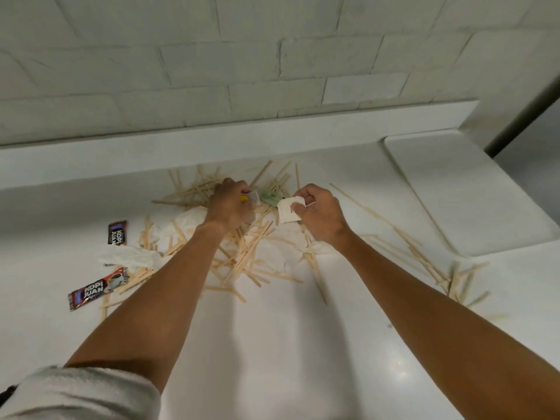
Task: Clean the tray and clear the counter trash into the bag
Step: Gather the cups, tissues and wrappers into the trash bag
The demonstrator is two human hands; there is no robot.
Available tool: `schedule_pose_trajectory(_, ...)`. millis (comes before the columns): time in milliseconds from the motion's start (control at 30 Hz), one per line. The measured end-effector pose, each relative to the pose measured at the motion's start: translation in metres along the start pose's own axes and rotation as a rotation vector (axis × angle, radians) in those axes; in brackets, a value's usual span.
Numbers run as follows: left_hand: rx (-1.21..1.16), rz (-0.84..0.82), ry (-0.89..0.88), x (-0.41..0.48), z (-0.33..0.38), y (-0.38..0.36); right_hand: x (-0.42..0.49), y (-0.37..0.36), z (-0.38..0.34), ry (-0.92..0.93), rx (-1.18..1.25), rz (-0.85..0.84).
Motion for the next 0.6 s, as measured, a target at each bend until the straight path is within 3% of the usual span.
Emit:
schedule_pose_trajectory(267,-0.627,0.085,-0.080,-0.062,0.053,0.014,-0.037,0.023,0.005,0.002,0.247,-0.067)
schedule_pose_trajectory(600,-0.562,0.095,-0.094,-0.132,0.146,-0.031,-0.118,0.107,0.069,0.011,0.345,0.005)
Point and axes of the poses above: each hand's wrist, its own x-axis towards the middle knuckle, its own y-axis out of the back of the hand, z = x × y, the point moved 6 cm from there along x, towards the middle knuckle, and after that the axes turned 10 degrees about -y, right-handed, at the moved point
